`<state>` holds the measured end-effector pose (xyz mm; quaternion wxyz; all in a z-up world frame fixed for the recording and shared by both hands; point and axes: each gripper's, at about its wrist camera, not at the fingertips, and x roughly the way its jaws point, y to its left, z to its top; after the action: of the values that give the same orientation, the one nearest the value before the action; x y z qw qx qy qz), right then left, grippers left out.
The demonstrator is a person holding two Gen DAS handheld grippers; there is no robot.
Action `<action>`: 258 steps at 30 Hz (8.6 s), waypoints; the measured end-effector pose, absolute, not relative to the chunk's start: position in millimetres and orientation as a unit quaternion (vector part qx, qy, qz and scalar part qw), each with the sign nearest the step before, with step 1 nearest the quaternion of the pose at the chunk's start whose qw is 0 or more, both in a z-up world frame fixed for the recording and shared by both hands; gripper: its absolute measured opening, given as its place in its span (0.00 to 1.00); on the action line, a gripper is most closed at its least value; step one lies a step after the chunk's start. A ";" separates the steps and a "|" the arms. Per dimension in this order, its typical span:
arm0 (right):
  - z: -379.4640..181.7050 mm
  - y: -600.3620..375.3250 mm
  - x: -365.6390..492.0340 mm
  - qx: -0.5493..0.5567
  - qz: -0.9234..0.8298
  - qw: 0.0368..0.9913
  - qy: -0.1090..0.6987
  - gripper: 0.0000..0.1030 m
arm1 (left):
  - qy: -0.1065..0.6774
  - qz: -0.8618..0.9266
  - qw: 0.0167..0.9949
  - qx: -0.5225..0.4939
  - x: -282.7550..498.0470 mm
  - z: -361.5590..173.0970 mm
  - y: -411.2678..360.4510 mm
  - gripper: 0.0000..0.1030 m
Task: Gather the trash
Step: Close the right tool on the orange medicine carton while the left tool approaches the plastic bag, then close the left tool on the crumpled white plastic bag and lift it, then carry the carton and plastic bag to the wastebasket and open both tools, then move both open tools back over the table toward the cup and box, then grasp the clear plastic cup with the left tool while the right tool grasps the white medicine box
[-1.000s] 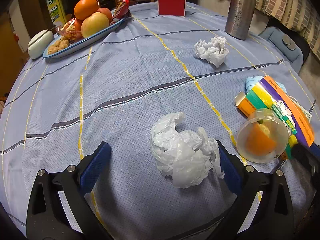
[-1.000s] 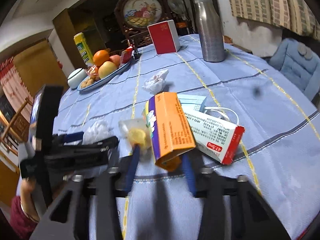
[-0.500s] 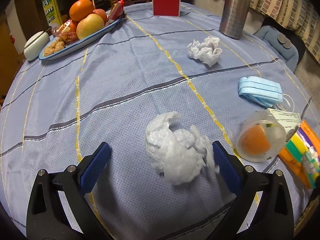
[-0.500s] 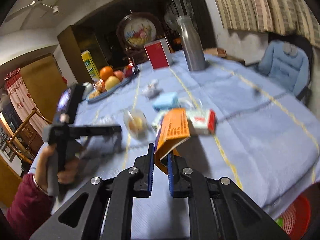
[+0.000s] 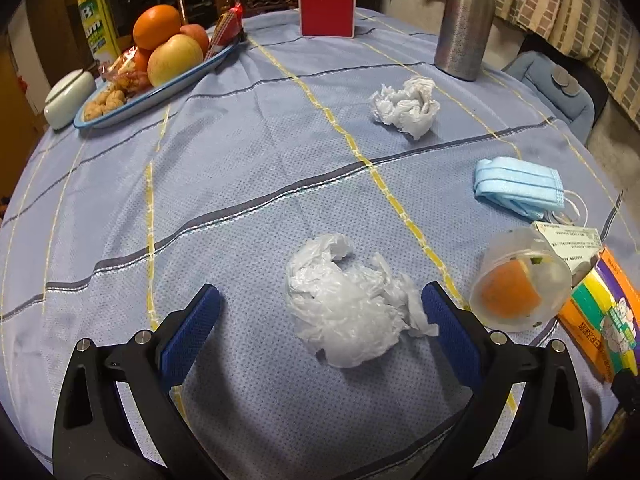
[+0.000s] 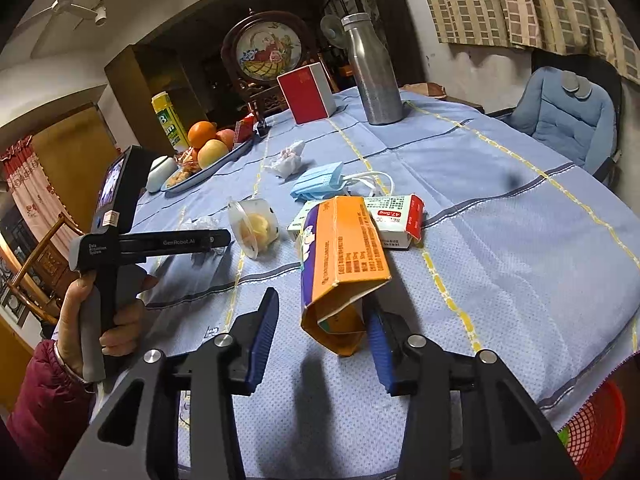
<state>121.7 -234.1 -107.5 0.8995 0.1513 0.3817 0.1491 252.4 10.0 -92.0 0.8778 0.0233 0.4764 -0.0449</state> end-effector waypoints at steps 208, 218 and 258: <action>-113.7 -266.7 243.7 0.091 0.016 0.903 0.420 0.84 | 0.479 -0.049 0.876 0.011 282.3 -92.4 -13.8 0.94; -112.7 -211.9 242.8 -0.050 0.115 0.895 0.429 0.84 | 0.472 -0.014 0.881 0.036 279.6 -93.0 -12.1 0.94; -110.6 -177.2 223.0 -0.124 0.231 0.873 0.411 0.53 | 0.466 -0.048 0.884 -0.006 279.1 -85.3 -2.5 0.71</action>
<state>223.0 -177.2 -110.6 0.8731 -0.1243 0.4108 0.2314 279.1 -2.5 -85.3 0.8837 -0.0057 0.4656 -0.0480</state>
